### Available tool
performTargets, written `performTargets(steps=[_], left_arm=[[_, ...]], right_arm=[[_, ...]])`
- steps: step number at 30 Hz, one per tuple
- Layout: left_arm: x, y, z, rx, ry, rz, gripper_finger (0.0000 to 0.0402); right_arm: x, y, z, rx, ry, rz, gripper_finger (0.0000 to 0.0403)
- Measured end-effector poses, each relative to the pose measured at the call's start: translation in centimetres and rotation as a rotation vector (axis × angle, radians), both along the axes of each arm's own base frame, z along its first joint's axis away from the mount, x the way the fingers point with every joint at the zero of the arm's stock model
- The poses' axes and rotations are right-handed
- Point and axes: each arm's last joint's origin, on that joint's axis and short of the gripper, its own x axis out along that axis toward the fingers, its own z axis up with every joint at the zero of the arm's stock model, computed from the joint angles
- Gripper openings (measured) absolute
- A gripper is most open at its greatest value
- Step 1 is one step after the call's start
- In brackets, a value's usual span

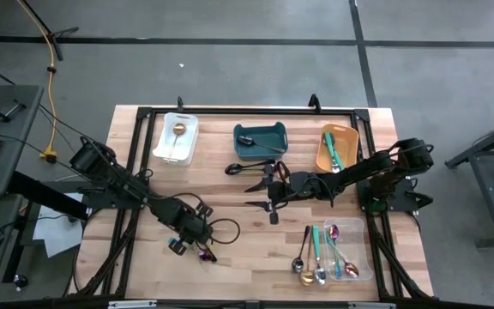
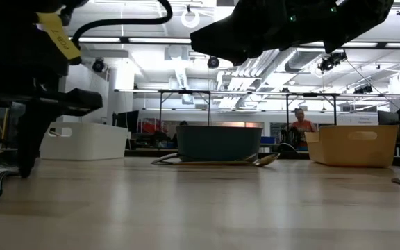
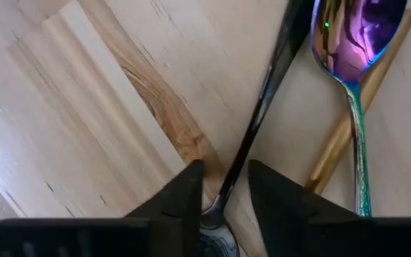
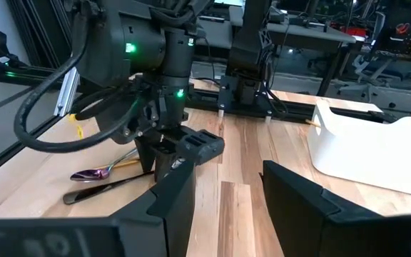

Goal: Sort silverware by color (type)
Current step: Put the black spoon into the blue bin

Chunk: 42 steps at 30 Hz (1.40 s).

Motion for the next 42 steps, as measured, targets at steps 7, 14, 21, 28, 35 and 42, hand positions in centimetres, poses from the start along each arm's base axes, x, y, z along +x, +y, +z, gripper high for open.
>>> performTargets(steps=[7, 14, 21, 28, 35, 42], left_arm=[[0.4, 0.9, 0.0, 0.003, 0.001, 0.023, 0.001], [0.7, 2.2, 0.7, 0.015, -0.032, 0.061, 0.0005], [0.0, 3.8, 3.4, 0.077, -0.109, 0.133, 0.0003], [-1.9, 5.3, 7.4, 0.182, -0.274, 0.283, 0.0001], [-4.4, 6.8, 9.8, 0.31, -0.603, 0.588, 0.0001], [-5.2, 7.0, 6.7, 0.226, -0.951, 0.897, 0.0001]], right_arm=[[0.0, 0.0, 0.0, 0.0, 0.0, 0.0, 0.0158], [0.0, 0.0, 0.0, 0.0, 0.001, 0.0, 0.0158], [0.0, 0.0, 0.0, 0.0, -0.003, 0.0, 0.0158], [-0.5, -0.1, 1.4, 0.028, -0.038, -0.003, 0.0158], [-0.8, -0.1, 1.1, 0.139, 0.037, -0.026, 0.0158], [-0.8, -0.4, 1.0, 0.205, 0.056, -0.054, 0.0158]])
